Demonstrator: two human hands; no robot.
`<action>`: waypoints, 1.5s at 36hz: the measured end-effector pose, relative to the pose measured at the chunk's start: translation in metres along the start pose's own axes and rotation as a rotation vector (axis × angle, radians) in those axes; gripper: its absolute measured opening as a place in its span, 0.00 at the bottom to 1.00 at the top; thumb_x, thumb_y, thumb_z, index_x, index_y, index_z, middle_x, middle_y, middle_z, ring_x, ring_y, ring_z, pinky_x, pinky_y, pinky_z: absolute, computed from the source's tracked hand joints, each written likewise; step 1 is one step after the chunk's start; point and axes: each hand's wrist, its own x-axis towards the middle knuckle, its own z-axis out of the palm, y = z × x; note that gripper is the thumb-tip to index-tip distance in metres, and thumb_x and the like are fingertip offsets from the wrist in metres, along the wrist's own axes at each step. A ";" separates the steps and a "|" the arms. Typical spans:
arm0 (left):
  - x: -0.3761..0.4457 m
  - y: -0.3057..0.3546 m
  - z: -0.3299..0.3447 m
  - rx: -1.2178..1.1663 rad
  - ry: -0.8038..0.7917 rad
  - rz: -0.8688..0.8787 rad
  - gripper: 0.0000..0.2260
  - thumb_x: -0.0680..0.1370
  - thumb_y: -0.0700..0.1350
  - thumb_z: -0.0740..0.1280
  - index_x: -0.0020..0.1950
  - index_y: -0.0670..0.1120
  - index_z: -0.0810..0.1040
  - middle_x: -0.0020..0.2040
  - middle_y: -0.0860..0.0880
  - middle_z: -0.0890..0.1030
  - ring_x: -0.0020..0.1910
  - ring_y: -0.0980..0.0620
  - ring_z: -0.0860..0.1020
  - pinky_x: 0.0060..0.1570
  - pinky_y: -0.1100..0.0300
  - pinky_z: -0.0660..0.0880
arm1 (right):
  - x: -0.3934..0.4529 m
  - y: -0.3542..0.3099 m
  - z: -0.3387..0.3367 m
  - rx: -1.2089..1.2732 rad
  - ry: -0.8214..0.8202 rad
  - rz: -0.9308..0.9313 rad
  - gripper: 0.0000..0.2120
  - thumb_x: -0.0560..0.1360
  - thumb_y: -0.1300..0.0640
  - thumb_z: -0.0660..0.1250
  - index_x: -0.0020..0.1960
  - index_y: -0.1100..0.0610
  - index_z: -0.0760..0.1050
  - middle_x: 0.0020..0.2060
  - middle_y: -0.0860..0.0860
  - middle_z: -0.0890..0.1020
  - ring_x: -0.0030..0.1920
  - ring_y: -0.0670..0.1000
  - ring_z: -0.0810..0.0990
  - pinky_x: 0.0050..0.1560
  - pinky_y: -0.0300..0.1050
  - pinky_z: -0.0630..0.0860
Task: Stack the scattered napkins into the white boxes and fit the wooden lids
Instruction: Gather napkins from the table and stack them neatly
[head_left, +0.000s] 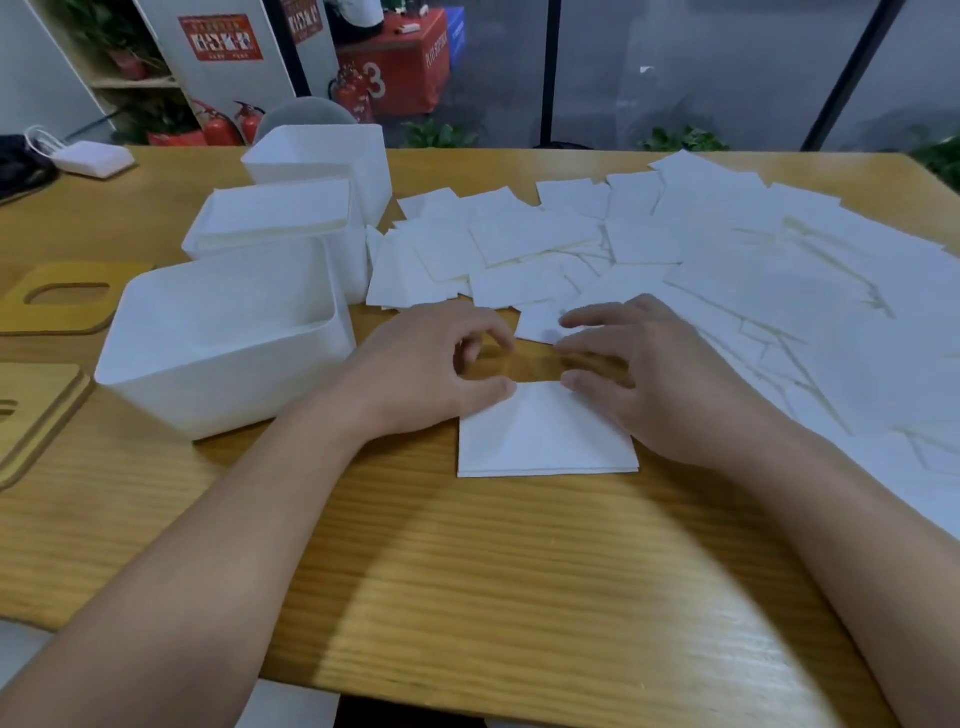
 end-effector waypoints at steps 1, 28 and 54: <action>0.001 -0.001 0.002 -0.024 -0.007 0.004 0.13 0.76 0.60 0.77 0.59 0.64 0.82 0.46 0.56 0.78 0.43 0.56 0.76 0.47 0.53 0.77 | 0.000 0.000 0.001 -0.013 -0.026 -0.002 0.16 0.84 0.44 0.67 0.70 0.43 0.82 0.74 0.38 0.75 0.66 0.45 0.68 0.63 0.41 0.66; 0.010 -0.002 0.012 -0.708 0.189 -0.038 0.14 0.82 0.40 0.75 0.65 0.49 0.77 0.50 0.43 0.88 0.47 0.39 0.87 0.55 0.39 0.81 | -0.005 -0.027 -0.002 0.367 0.180 -0.060 0.10 0.83 0.48 0.71 0.64 0.43 0.84 0.61 0.35 0.82 0.67 0.43 0.78 0.61 0.37 0.75; 0.005 0.002 0.006 -0.436 0.045 -0.043 0.05 0.83 0.43 0.72 0.55 0.52 0.85 0.31 0.44 0.69 0.32 0.47 0.65 0.40 0.63 0.70 | 0.001 0.005 -0.015 0.422 -0.007 0.208 0.02 0.80 0.51 0.73 0.48 0.46 0.83 0.29 0.47 0.77 0.28 0.48 0.75 0.36 0.45 0.72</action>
